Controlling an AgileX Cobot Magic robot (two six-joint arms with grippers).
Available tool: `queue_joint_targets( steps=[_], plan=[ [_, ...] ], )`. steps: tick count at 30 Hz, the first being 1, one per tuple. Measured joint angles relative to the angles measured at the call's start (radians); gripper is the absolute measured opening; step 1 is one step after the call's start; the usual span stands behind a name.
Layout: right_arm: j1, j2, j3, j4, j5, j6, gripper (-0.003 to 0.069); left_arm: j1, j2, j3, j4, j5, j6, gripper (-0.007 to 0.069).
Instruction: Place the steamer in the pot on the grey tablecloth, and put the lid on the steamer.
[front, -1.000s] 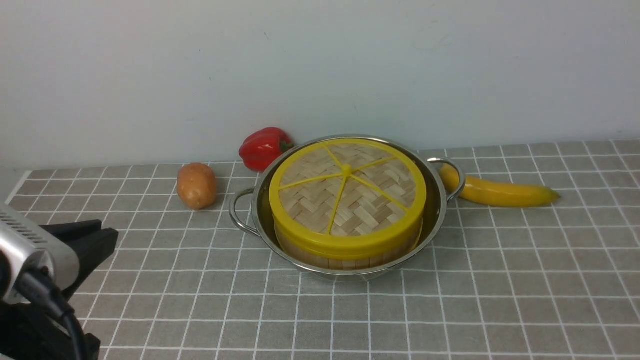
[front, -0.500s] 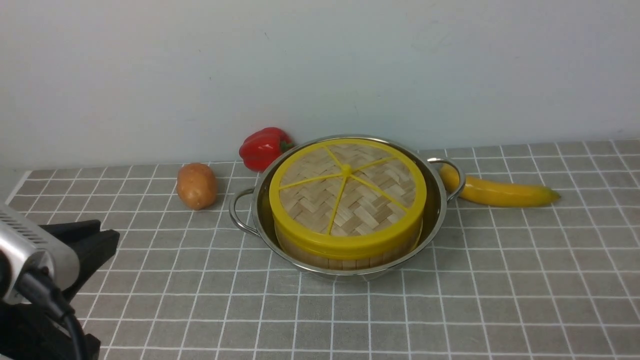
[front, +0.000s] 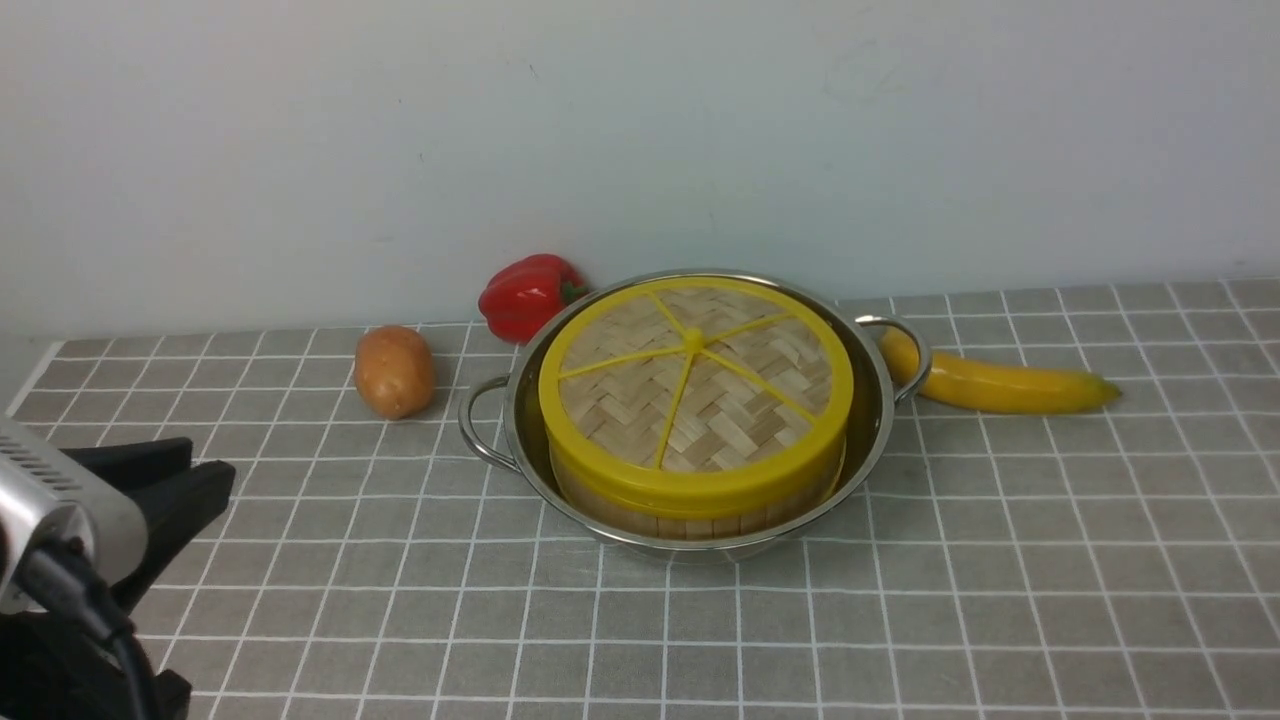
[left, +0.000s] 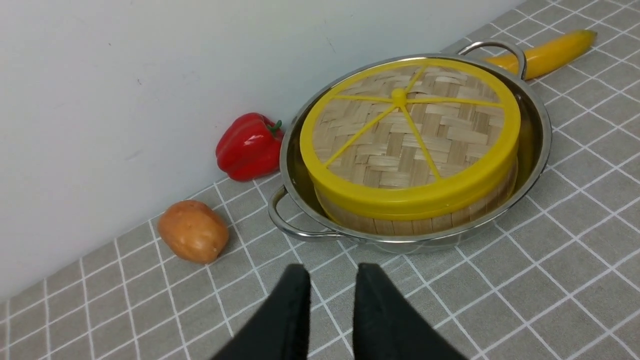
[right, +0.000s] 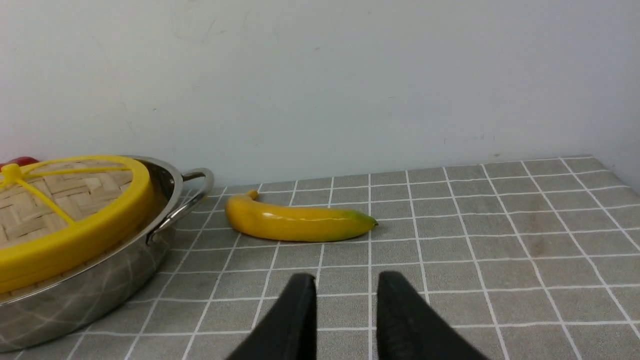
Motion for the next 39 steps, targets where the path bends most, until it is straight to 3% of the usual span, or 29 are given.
queue_joint_targets(
  steps=[3,6,12,21,39],
  plan=[
    [0.000,0.000,0.000,0.000,0.000,0.000,0.0206,0.073,-0.058,0.006,-0.002,0.005,0.003,0.0135],
    [0.000,0.000,0.000,0.000,0.000,0.000,0.0216,0.215,-0.192,0.080,-0.002,0.004,-0.006,0.0139],
    [0.000,0.000,0.000,0.000,0.000,0.000,0.0231,0.356,-0.428,0.387,-0.016,-0.097,-0.008,0.0149],
    [0.000,0.000,0.000,0.000,0.000,0.004,0.0240,0.381,-0.572,0.679,-0.094,-0.276,-0.009,0.0159],
    [0.000,-0.004,0.000,0.000,0.001,0.005,0.0240,0.381,-0.574,0.689,-0.127,-0.281,-0.010,0.0191]
  ],
)
